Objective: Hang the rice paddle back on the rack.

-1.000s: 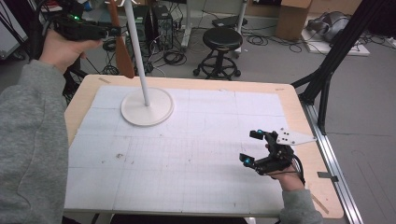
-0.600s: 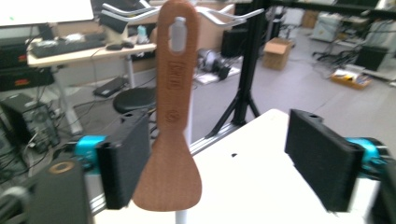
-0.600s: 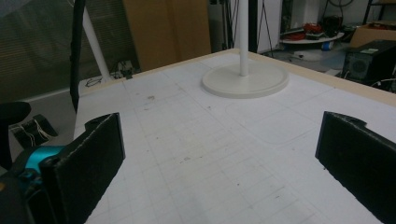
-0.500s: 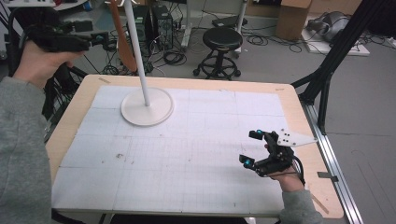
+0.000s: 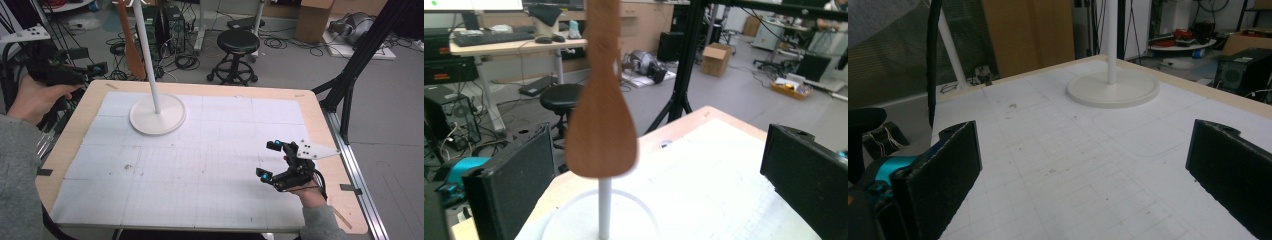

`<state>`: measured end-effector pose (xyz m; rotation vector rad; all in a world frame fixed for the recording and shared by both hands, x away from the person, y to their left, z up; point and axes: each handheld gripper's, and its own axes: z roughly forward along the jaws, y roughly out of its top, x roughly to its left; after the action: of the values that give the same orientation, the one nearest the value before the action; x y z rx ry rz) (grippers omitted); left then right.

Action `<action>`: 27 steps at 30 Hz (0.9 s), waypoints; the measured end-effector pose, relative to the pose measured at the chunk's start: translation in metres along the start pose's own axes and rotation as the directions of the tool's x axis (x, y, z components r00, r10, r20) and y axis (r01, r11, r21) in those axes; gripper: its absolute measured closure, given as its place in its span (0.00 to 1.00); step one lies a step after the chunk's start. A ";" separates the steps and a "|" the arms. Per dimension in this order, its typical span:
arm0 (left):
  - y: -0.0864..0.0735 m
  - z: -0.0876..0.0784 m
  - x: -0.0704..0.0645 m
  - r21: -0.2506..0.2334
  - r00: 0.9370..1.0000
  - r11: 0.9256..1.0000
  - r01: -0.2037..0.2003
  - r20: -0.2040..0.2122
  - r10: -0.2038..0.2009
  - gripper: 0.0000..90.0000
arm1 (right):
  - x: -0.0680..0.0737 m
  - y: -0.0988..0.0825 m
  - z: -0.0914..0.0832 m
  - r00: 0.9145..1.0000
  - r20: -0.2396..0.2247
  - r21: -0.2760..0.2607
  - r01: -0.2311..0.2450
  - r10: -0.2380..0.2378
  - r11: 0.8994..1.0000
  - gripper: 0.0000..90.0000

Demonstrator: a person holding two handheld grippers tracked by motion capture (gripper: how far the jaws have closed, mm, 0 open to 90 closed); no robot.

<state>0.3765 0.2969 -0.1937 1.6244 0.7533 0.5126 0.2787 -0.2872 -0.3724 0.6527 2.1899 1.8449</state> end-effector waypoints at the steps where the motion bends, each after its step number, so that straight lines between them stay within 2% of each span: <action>1: -0.003 0.000 -0.002 0.000 1.000 1.000 -0.010 0.011 0.010 0.02 | 0.000 0.000 0.000 1.000 0.000 -0.001 -0.002 0.002 1.000 0.00; 4: -0.015 -0.001 -0.006 -0.025 0.995 1.000 -0.008 0.096 0.011 0.02 | 0.000 0.000 0.000 1.000 0.000 -0.002 0.001 -0.001 1.000 0.00; 6: -0.024 -0.002 -0.008 -0.031 0.993 0.999 -0.008 0.119 0.012 0.02 | 0.000 0.000 0.001 1.000 -0.002 0.002 0.005 -0.005 1.000 0.00; 16: -0.059 -0.007 -0.024 -0.015 0.992 0.999 -0.039 0.122 0.040 0.02 | 0.004 0.003 0.007 0.999 -0.010 0.013 0.031 -0.031 0.999 0.00; 20: -0.072 -0.006 -0.032 -0.006 0.989 1.000 -0.029 0.144 0.029 0.02 | 0.007 0.006 0.008 0.999 -0.006 0.012 0.046 -0.046 0.999 0.00; 27: -0.093 -0.004 -0.044 0.018 0.989 0.998 -0.064 0.137 0.061 0.02 | 0.014 0.013 0.010 0.997 -0.009 0.005 0.074 -0.074 0.997 0.00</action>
<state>0.3254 0.2759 -0.2809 1.6898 0.6098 0.4335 0.2728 -0.2708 -0.3604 0.5579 2.1942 1.8091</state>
